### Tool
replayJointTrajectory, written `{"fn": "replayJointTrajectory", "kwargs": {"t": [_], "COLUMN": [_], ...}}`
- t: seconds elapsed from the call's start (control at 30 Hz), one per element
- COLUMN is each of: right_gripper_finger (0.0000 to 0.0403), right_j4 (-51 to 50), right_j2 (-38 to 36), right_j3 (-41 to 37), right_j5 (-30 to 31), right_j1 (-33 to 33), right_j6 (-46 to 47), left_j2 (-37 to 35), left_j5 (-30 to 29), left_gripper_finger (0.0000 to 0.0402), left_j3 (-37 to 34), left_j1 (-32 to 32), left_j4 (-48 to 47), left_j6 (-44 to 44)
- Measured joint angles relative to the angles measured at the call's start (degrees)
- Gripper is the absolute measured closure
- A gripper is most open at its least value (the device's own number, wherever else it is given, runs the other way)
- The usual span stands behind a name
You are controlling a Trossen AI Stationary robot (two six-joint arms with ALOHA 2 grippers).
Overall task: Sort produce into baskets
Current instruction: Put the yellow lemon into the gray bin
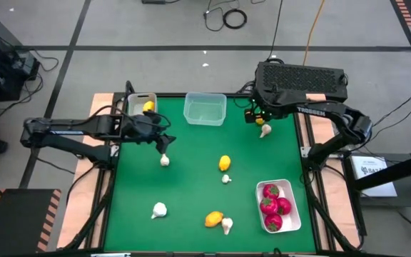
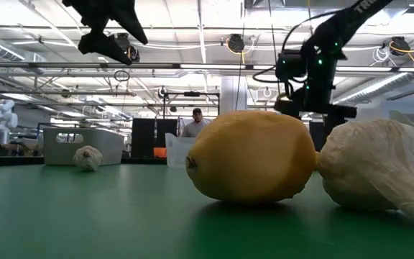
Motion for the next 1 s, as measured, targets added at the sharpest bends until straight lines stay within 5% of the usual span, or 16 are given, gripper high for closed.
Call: {"fn": "replayJointTrajectory", "kwargs": {"t": [0.57,1.0], "right_gripper_finger": [0.0025,0.0171], "right_j4": [9.3,11.2], "right_j2": [4.2,8.6], "right_j3": [-5.2,-5.2], "right_j5": [1.6,1.7], "right_j1": [-2.2,-2.1], "right_j6": [2.3,0.1], "left_j2": [0.1,0.1], "left_j5": [-1.8,-1.2], "left_gripper_finger": [0.0063,0.0063], "left_j3": [0.0,0.0], "left_j1": [0.0,0.0], "left_j4": [-0.1,-0.5], "left_j6": [-1.0,-2.4]}}
